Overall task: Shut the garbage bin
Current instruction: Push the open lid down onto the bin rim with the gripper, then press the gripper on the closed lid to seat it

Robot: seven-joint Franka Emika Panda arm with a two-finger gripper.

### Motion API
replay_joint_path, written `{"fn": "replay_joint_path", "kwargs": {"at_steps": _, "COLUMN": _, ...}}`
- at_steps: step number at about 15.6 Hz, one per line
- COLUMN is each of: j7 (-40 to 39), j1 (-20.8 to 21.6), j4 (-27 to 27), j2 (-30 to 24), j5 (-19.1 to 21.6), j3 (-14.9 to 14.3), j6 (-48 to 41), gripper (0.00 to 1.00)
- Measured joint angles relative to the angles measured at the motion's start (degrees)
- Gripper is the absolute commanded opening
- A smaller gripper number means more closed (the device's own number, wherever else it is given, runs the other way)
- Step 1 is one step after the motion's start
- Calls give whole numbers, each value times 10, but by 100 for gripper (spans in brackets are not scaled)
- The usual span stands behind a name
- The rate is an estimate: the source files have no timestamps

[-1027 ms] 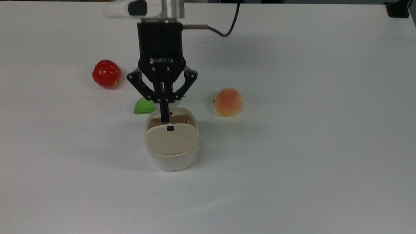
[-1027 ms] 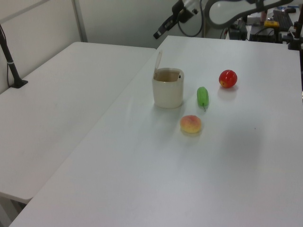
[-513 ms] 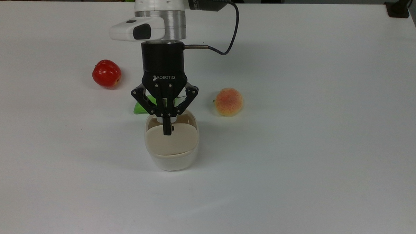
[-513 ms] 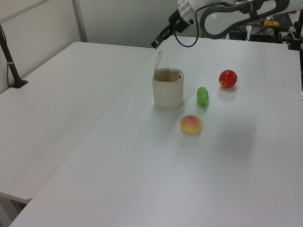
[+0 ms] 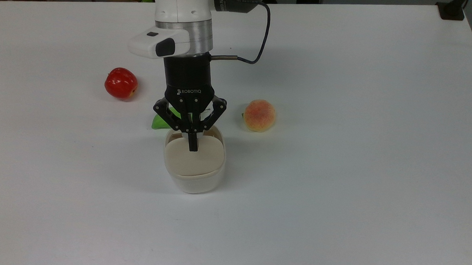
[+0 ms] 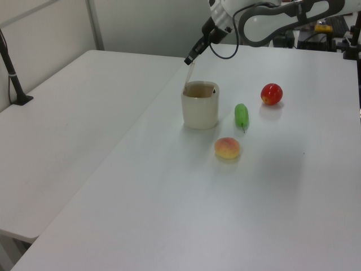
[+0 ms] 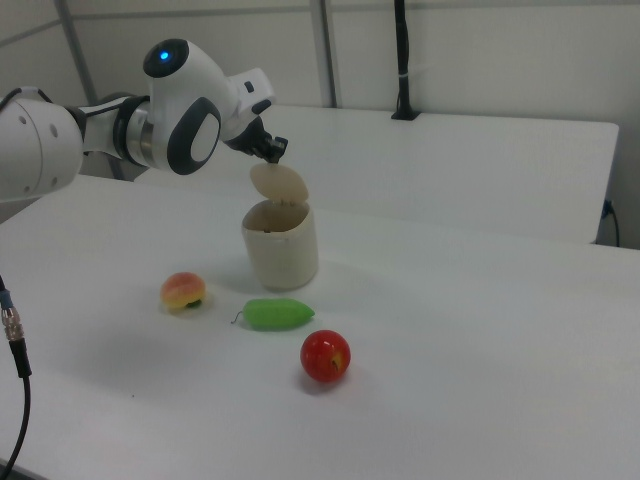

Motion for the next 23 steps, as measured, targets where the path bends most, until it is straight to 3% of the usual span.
{"fn": "replay_joint_path", "kwargs": {"at_steps": 11, "j7": 0, "j1": -5, "j4": 9, "j2": -8, "j5": -27, "j3": -4, "j6": -176, "gripper": 0}}
{"fn": "replay_joint_path", "kwargs": {"at_steps": 23, "j7": 0, "j1": -7, "j4": -8, "j2": 1, "j5": -40, "j3": -8, "j6": -199, "gripper": 0}}
